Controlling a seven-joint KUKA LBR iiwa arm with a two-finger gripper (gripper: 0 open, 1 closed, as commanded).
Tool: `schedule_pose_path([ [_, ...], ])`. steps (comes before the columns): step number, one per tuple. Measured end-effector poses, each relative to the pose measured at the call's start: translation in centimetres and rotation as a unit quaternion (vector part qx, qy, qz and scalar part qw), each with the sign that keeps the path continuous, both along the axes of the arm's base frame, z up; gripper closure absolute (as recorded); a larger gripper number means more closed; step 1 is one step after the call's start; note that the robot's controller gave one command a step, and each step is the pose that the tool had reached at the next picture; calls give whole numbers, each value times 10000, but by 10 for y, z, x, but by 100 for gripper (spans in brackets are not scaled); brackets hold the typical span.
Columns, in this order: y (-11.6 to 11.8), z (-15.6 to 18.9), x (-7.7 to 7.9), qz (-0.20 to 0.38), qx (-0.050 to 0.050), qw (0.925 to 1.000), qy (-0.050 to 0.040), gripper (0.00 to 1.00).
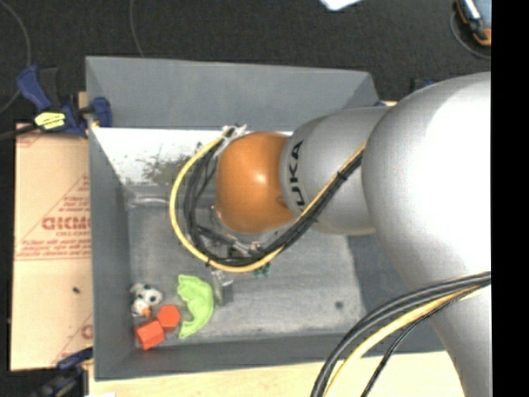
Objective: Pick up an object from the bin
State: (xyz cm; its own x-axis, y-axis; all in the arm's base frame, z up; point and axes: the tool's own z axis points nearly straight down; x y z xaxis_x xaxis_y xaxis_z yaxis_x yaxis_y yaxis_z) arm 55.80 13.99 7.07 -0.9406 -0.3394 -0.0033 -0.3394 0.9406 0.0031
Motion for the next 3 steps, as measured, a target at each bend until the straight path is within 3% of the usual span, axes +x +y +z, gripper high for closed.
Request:
schedule_pose_path([
  [1,-13,0,-32,-843,-6,9964,8,0],
  [2,-34,0,-29,-930,3,9957,-2,100],
  [3,-34,0,-29,-936,4,9956,-1,100],
])
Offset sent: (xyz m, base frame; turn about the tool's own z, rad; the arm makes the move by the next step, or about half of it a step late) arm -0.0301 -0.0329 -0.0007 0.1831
